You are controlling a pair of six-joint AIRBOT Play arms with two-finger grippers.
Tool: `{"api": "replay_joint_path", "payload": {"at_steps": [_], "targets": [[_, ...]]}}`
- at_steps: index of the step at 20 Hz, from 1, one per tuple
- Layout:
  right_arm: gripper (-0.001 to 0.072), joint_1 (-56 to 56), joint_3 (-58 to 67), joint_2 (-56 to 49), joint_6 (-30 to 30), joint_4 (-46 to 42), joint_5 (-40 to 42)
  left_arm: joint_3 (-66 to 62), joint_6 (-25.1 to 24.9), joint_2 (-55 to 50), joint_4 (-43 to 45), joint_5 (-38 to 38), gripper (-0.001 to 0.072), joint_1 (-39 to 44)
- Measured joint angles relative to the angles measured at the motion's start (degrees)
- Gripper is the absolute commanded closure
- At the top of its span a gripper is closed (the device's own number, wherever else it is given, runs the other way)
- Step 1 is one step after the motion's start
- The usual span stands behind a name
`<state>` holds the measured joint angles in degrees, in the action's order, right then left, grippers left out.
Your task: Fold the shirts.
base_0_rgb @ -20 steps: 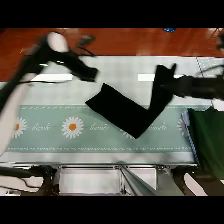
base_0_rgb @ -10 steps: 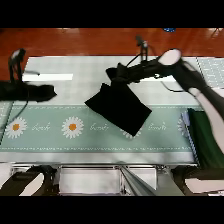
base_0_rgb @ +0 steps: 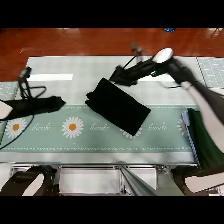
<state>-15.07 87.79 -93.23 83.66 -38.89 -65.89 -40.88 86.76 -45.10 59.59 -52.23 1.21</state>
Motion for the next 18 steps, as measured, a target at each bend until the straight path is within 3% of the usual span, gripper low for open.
{"api": "replay_joint_path", "payload": {"at_steps": [2,5,7,9,11,13,18], "targets": [[0.0302,4.9,-0.6,6.8,2.2,-8.3,-5.3,-2.2,-0.3,1.0,-0.2,-0.2,0.0683,-2.8],[0.0302,9.8,-8.3,20.3,9.8,-27.6,-9.4,-3.5,-0.6,2.3,-0.4,-0.6,0.0682,-5.4],[0.0302,11.5,-18.5,29.5,16.7,-37.6,-6.7,-3.1,-0.7,2.6,-0.5,-0.5,0.0682,-5.5],[0.0301,12.2,-30.0,36.8,22.9,-41.0,-1.1,-1.4,-0.7,2.8,-0.5,0.0,0.0682,-4.7],[0.0298,12.6,-41.0,40.9,27.2,-39.8,5.6,0.8,-0.7,2.9,-0.7,0.2,0.0682,-3.5],[0.0296,12.8,-49.5,41.9,27.3,-33.4,12.5,3.1,-0.6,2.9,-0.7,0.6,0.0682,-2.1],[0.0295,13.0,-58.1,34.4,15.0,-11.8,21.9,7.8,-0.6,2.9,-0.8,1.1,0.0682,1.5]]}}
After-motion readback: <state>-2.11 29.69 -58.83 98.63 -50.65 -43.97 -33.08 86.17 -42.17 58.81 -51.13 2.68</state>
